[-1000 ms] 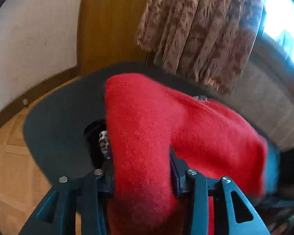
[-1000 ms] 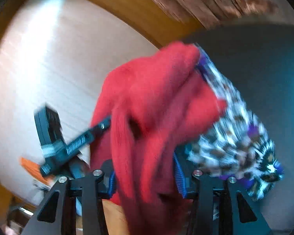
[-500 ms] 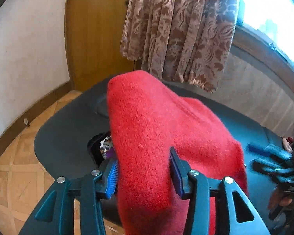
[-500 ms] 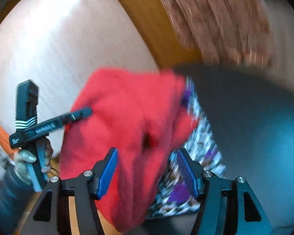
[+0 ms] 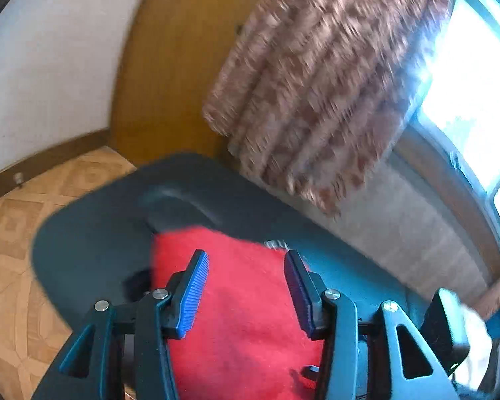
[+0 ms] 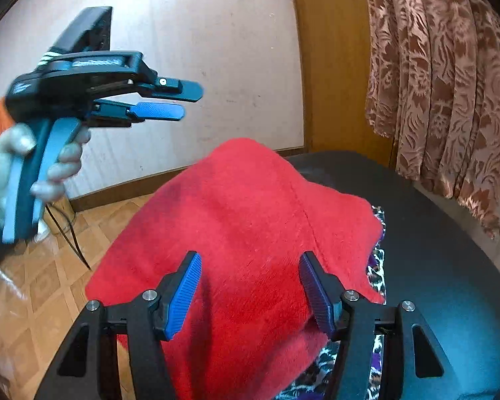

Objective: Fold clothes
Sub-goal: 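Lower the sweater onto the leopard-print cloth and open both tools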

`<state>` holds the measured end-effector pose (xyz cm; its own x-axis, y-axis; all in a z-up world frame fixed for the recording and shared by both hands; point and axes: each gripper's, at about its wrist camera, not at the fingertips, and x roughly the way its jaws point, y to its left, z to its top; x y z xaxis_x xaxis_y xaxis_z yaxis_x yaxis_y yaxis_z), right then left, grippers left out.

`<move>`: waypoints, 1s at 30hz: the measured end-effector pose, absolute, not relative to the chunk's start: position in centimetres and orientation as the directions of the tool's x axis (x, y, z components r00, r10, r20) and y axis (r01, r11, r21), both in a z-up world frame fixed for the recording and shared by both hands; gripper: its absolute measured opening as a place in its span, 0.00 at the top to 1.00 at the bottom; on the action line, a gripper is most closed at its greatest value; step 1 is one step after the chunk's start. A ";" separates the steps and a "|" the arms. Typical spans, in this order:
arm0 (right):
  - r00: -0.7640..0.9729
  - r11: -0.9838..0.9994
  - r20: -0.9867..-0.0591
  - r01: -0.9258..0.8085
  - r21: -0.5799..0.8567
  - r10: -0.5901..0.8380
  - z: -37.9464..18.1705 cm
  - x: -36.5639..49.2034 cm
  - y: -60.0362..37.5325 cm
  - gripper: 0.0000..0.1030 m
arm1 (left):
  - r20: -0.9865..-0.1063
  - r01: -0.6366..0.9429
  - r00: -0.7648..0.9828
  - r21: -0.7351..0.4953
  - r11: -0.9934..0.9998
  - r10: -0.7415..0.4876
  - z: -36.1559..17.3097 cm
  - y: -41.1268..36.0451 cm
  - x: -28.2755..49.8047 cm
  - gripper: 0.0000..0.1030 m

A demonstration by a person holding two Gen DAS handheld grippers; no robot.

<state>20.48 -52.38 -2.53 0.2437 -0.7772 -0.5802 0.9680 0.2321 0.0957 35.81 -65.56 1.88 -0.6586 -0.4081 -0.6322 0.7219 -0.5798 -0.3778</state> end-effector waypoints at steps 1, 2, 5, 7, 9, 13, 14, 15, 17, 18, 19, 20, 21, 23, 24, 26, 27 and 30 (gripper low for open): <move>0.241 0.232 -0.585 0.968 0.092 -0.775 -2.9 20.4 -52.7 0.39 | -0.659 0.726 -0.644 -0.367 -0.581 -0.388 0.5 -65.8 34.8 0.53; 0.238 0.232 -0.589 0.969 0.088 -0.772 -3.4 20.4 -53.0 0.36 | -0.699 0.750 -0.606 -0.344 -0.564 -0.379 -1.3 -66.5 33.9 0.53; 0.230 0.231 -0.603 0.970 0.076 -0.764 -4.6 20.2 -53.8 0.32 | -0.743 0.800 -0.534 -0.289 -0.526 -0.404 -6.7 -68.0 32.8 0.58; 0.224 0.231 -0.612 0.970 0.069 -0.759 -5.4 20.1 -54.4 0.32 | -0.703 0.806 -0.549 -0.302 -0.509 -0.451 -7.3 -67.9 33.2 0.58; 0.218 0.231 -0.621 0.971 0.061 -0.753 -6.3 19.9 -55.0 0.30 | -0.692 0.805 -0.562 -0.332 -0.492 -0.452 -7.3 -68.0 33.5 0.58; 0.206 0.236 -0.638 0.971 0.039 -0.742 -7.1 19.8 -55.5 0.30 | -0.689 0.813 -0.547 -0.301 -0.498 -0.476 -6.3 -67.0 33.4 0.59; 0.202 0.235 -0.645 0.971 0.036 -0.737 -7.0 19.9 -55.4 0.30 | -0.690 0.826 -0.528 -0.279 -0.490 -0.496 -5.5 -66.4 33.3 0.59; 0.196 0.235 -0.654 0.972 0.028 -0.731 -6.8 20.1 -55.4 0.30 | -0.690 0.838 -0.508 -0.258 -0.482 -0.515 -4.7 -65.8 33.2 0.58; 0.176 0.245 -0.673 0.969 -0.009 -0.718 -6.2 20.7 -55.1 0.29 | -0.676 0.869 -0.454 -0.193 -0.455 -0.580 -2.7 -64.3 33.2 0.54; 0.162 0.245 -0.679 0.969 -0.026 -0.716 -5.7 21.0 -54.7 0.27 | -0.662 0.887 -0.419 -0.154 -0.435 -0.621 -1.6 -63.4 33.3 0.50; 0.149 0.242 -0.683 0.969 -0.042 -0.715 -5.3 21.2 -54.3 0.26 | -0.645 0.906 -0.378 -0.112 -0.407 -0.664 -0.6 -62.2 33.6 0.44; 0.134 0.231 -0.685 0.972 -0.052 -0.716 -4.6 21.5 -53.5 0.23 | -0.630 0.925 -0.335 -0.078 -0.372 -0.701 0.1 -61.1 34.0 0.40; 0.121 0.214 -0.681 0.975 -0.054 -0.722 -3.9 21.6 -52.9 0.23 | -0.618 0.947 -0.275 -0.041 -0.319 -0.737 0.9 -59.9 34.4 0.35; 0.099 0.156 -0.646 0.987 -0.032 -0.757 -2.1 21.3 -51.1 0.20 | -0.615 0.965 -0.207 0.002 -0.263 -0.761 1.6 -57.6 35.1 0.35; 0.090 0.133 -0.635 0.991 -0.019 -0.767 -1.4 21.2 -50.2 0.14 | -0.614 0.965 -0.198 0.014 -0.262 -0.764 1.7 -56.4 35.4 0.34; 0.073 0.088 -0.617 0.996 0.007 -0.783 -0.2 21.1 -48.6 0.08 | -0.609 0.965 -0.192 0.024 -0.260 -0.770 1.9 -54.0 36.0 0.34; 0.067 0.079 -0.613 0.997 0.007 -0.787 0.3 21.3 -47.7 0.08 | -0.606 0.966 -0.182 0.037 -0.256 -0.774 2.0 -52.8 36.3 0.35; 0.050 0.074 -0.604 0.997 -0.014 -0.796 1.3 22.4 -45.3 0.06 | -0.579 0.961 -0.075 0.176 -0.214 -0.812 2.2 -49.7 36.2 0.41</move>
<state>22.43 -45.26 1.27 0.0502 -0.7956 -0.6037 0.9972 0.0736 -0.0141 36.15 -49.74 2.24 -0.0750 -0.8120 -0.5788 0.9609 -0.2140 0.1758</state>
